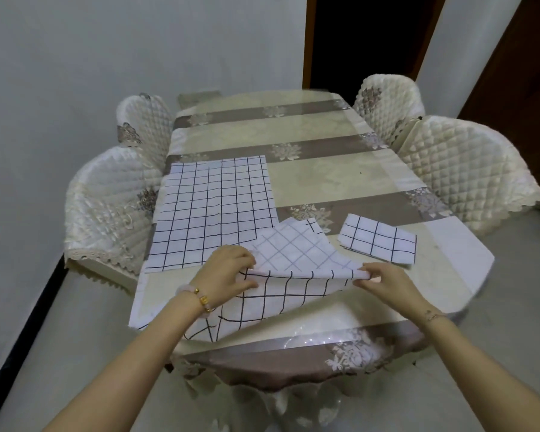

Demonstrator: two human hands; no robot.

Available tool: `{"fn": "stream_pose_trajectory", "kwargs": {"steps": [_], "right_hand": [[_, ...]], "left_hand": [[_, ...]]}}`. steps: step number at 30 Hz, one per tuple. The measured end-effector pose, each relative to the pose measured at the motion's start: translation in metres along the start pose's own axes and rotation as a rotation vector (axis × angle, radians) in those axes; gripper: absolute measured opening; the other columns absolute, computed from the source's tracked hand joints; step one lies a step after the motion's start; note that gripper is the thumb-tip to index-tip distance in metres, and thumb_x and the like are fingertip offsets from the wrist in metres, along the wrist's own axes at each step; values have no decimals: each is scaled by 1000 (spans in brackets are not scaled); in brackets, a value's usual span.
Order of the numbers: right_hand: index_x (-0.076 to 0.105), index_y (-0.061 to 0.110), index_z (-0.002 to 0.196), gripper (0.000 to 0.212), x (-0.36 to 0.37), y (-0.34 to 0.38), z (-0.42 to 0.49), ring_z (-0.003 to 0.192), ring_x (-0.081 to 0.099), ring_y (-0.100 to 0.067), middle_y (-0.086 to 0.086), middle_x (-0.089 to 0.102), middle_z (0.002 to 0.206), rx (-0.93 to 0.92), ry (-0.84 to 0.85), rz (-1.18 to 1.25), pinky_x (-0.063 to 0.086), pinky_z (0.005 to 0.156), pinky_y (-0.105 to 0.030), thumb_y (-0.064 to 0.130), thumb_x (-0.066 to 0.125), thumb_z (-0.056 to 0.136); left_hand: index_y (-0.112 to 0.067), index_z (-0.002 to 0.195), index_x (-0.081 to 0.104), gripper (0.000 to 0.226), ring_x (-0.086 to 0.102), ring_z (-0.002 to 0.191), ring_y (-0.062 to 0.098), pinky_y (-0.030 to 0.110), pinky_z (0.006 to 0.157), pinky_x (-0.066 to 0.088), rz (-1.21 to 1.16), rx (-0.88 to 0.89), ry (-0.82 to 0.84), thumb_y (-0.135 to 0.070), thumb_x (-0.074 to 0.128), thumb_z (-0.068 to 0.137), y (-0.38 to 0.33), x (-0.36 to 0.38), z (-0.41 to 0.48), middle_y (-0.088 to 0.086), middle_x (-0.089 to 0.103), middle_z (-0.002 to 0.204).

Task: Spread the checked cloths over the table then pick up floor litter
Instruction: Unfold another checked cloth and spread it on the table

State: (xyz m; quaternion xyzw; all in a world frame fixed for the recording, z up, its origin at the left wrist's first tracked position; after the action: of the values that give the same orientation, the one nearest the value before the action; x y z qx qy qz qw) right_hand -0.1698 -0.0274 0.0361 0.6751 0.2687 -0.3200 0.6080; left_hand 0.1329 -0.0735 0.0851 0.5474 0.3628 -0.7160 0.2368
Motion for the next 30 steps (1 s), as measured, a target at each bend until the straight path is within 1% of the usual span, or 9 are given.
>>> {"fn": "stream_pose_trajectory", "kwargs": {"steps": [4, 8, 11, 15, 17, 19, 22, 26, 30], "right_hand": [[67, 16, 66, 12, -52, 20, 6, 56, 48, -5, 5, 59, 59, -18, -3, 108, 35, 54, -23, 17, 75, 74], [71, 7, 76, 4, -102, 37, 3, 61, 59, -3, -3, 69, 69, -81, 7, 269, 44, 58, -8, 5, 75, 75], [72, 9, 94, 13, -130, 45, 0, 76, 71, -8, -1, 77, 83, -55, -55, 571, 54, 66, -12, 7, 68, 82], [67, 10, 102, 18, -147, 56, 3, 73, 71, -11, -2, 76, 85, -29, -61, 837, 55, 57, -17, 14, 52, 94], [68, 12, 103, 20, -153, 58, 7, 75, 72, -13, -3, 76, 89, -8, -54, 864, 56, 57, -19, 21, 53, 93], [69, 12, 104, 22, -153, 56, 14, 82, 73, -14, -3, 76, 95, 31, -32, 860, 56, 59, -20, 25, 57, 91], [69, 12, 106, 22, -144, 47, 28, 87, 73, -15, -3, 76, 97, 101, -23, 826, 57, 65, -25, 23, 60, 89], [67, 8, 106, 22, -126, 31, 52, 82, 67, -24, -7, 73, 91, 175, -75, 669, 50, 71, -34, 22, 60, 91], [65, 3, 107, 22, -105, 6, 75, 81, 59, -26, -16, 63, 98, 292, -104, 634, 49, 67, -29, 18, 57, 93]], "left_hand": [[-17, 98, 66, 31, 52, 113, 17, 38, 106, 28, 132, -37, -5, -42, 67, 80, 27, -52, 1, -4, 64, 110], [-16, 88, 65, 20, 58, 95, 21, 41, 99, 34, 79, -145, -65, -32, 73, 77, 43, -110, -7, -2, 65, 91], [-15, 83, 67, 19, 56, 89, 22, 44, 94, 40, 38, -200, -82, -30, 75, 76, 48, -145, -17, -4, 61, 84], [-21, 84, 71, 21, 57, 103, 11, 34, 93, 43, -189, -233, -163, -34, 80, 70, 55, -186, -30, -8, 67, 104], [-21, 87, 72, 34, 58, 98, -1, 23, 87, 45, -433, -294, -206, -42, 82, 61, 65, -202, -35, -13, 68, 104], [-4, 87, 66, 52, 58, 89, 12, 31, 84, 44, -624, -339, -278, -43, 85, 58, 80, -210, -34, 1, 65, 96], [2, 91, 63, 40, 56, 86, 24, 43, 80, 44, -869, -430, -374, -22, 81, 65, 100, -194, -21, 14, 60, 91], [-4, 95, 62, 16, 52, 83, 23, 36, 71, 44, -923, -610, -421, -9, 69, 81, 124, -145, 1, 14, 57, 90], [-10, 86, 56, 11, 46, 73, 18, 27, 63, 38, -839, -715, -437, -3, 64, 82, 152, -103, 22, 9, 51, 81]]}}
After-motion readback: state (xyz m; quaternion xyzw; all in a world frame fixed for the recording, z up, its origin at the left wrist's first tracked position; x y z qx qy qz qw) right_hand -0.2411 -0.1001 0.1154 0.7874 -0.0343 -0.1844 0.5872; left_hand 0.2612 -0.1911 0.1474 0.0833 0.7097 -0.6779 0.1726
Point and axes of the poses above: each hand's wrist, its own z-axis towards the middle knuckle, its own x-axis out of the palm, y = z × x, the point moved 7 cm from there along z, towards the middle knuckle
